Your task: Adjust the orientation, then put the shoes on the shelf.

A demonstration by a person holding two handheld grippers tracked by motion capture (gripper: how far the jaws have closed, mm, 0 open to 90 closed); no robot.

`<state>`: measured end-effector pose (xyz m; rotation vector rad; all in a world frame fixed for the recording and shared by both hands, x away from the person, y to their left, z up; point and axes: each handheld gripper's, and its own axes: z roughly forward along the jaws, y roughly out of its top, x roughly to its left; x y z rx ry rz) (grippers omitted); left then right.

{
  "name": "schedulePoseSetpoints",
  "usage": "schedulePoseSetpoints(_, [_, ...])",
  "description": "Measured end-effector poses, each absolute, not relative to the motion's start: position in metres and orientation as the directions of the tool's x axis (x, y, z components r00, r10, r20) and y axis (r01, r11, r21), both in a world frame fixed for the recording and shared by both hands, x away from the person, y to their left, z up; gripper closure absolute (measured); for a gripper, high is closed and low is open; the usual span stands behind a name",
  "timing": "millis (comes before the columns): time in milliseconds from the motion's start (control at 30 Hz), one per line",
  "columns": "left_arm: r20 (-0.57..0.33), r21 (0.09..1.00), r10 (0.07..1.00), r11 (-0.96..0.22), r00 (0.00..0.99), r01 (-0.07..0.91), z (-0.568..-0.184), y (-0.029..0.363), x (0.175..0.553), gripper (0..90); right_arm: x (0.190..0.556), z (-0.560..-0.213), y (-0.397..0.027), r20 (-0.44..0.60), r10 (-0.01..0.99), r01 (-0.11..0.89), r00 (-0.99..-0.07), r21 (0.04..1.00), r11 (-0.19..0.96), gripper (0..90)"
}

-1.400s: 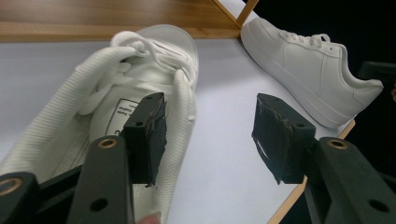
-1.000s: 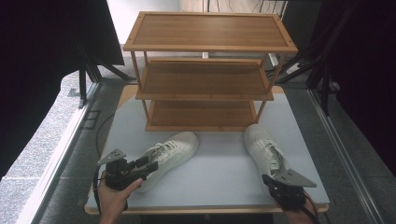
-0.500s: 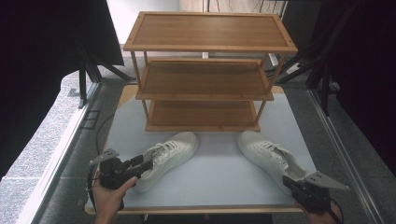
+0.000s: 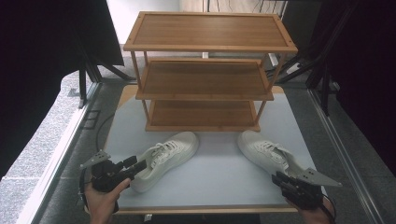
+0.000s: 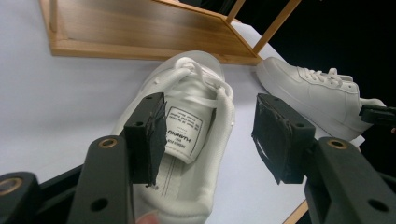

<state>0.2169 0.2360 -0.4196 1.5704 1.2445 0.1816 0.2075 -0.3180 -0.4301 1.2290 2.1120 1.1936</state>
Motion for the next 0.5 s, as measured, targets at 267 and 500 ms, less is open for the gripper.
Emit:
schedulePoseSetpoints(267, [-0.447,0.794,0.784,0.125,0.432,0.595,-0.415,0.239,0.213,43.9,0.211,-0.421,-0.313,0.03,0.835,0.426,-0.549,0.87,0.249,59.9])
schedulePoseSetpoints(500, [-0.428,0.799,0.788,0.1,0.443,0.593,-0.411,0.237,0.221,43.6,0.215,-0.406,-0.32,0.011,0.835,0.394,-0.55,0.885,0.248,53.0])
